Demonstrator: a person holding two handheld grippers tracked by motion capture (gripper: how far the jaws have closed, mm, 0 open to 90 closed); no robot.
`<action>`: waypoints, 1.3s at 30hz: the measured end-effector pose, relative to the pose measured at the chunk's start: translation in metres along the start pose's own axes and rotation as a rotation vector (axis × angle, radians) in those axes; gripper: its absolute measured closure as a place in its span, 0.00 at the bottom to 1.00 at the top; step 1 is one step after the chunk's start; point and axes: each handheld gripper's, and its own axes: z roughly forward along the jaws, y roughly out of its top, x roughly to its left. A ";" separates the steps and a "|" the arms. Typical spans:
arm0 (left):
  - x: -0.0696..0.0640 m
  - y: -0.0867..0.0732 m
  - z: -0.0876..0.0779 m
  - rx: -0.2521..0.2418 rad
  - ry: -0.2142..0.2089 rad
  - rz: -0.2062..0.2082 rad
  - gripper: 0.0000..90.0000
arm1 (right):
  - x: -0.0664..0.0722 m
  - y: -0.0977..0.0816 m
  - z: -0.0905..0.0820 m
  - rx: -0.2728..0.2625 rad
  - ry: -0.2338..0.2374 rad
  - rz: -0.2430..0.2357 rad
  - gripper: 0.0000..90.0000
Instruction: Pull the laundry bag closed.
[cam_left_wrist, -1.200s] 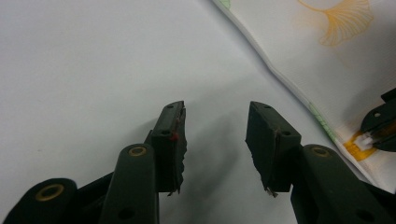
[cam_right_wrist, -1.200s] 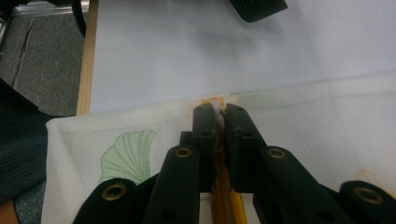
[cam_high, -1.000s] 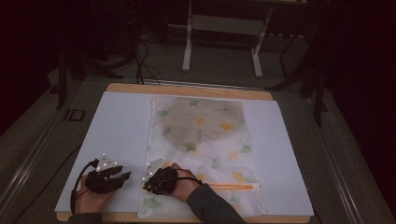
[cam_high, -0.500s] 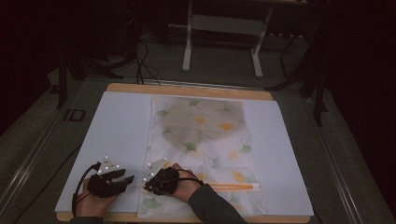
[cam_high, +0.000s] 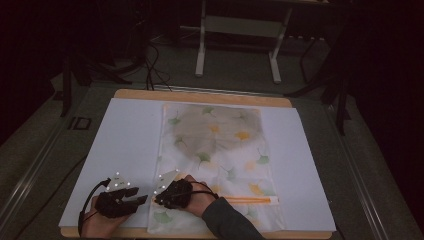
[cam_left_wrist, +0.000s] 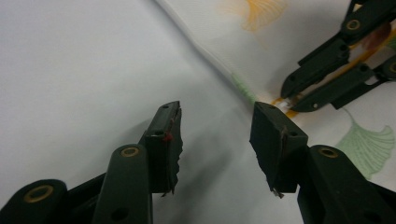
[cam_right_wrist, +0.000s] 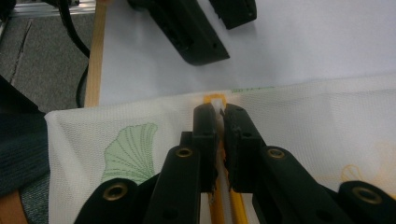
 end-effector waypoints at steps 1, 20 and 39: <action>-0.001 0.000 0.000 -0.001 -0.006 -0.004 0.59 | 0.000 0.000 0.000 0.003 -0.003 -0.005 0.93; -0.011 0.000 0.004 0.014 -0.143 -0.024 0.60 | 0.001 0.003 -0.003 -0.012 -0.023 -0.011 0.93; -0.016 0.004 0.017 0.055 -0.236 -0.029 0.65 | 0.003 0.007 -0.015 -0.034 -0.052 -0.034 0.93</action>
